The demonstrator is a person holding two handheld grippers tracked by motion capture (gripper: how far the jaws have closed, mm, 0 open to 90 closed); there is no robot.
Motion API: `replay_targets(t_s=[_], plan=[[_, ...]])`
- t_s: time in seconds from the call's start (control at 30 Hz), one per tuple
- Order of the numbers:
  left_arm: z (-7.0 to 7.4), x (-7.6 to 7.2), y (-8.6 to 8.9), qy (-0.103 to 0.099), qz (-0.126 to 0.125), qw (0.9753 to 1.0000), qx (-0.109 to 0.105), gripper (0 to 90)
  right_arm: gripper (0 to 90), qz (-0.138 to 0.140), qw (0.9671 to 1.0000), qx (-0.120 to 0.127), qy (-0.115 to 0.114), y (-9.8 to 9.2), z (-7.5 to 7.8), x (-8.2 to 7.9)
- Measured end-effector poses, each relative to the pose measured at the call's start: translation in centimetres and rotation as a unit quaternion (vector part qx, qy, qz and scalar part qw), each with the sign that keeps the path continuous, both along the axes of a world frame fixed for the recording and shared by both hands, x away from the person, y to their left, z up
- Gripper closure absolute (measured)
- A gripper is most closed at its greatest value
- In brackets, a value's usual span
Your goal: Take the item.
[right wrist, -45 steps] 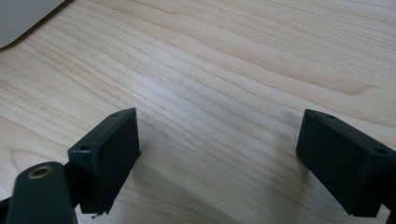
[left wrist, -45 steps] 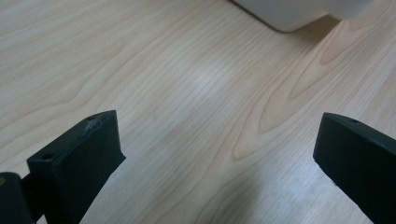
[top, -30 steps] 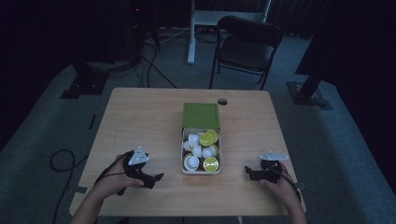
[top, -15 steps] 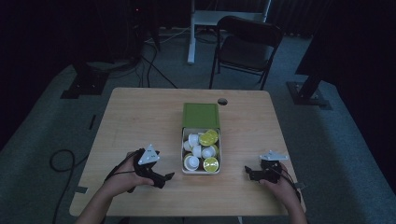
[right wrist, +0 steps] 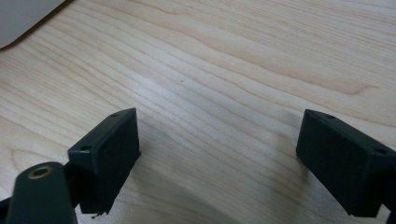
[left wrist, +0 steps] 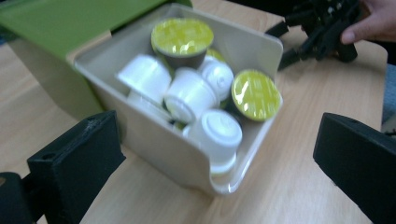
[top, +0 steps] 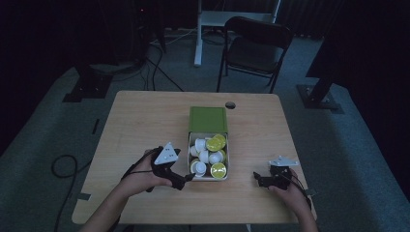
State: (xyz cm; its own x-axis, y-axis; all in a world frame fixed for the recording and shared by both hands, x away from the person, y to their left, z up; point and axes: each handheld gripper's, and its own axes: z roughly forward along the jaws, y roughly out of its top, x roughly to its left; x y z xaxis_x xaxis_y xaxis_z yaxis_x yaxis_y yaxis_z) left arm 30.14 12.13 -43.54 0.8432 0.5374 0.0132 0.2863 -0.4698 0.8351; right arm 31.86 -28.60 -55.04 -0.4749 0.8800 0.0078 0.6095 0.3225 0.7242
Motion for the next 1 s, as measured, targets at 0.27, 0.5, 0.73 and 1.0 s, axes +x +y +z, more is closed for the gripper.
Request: replay_targets(t_s=[0.27,0.5,0.73,1.0], plan=[[1.1,1.2,-2.3,0.001,-0.008,0.9997,-0.025,1.1,12.6,-0.001,1.0,0.0,0.0,0.0,0.0,0.0],[1.6,2.4,-4.0,0.007,-0.011,0.9999,-0.007,1.1,12.7,-0.001,1.0,0.0,0.0,0.0,0.0,0.0],[1.8,3.8,-5.5,0.034,-0.007,0.9993,0.013,1.1,12.6,-0.001,1.0,-0.001,-0.001,0.0,0.0,0.0],[1.4,5.1,-6.8,0.039,-0.011,0.9987,0.03,1.1,12.6,-0.005,1.0,0.0,-0.002,0.1,0.0,-0.1]])
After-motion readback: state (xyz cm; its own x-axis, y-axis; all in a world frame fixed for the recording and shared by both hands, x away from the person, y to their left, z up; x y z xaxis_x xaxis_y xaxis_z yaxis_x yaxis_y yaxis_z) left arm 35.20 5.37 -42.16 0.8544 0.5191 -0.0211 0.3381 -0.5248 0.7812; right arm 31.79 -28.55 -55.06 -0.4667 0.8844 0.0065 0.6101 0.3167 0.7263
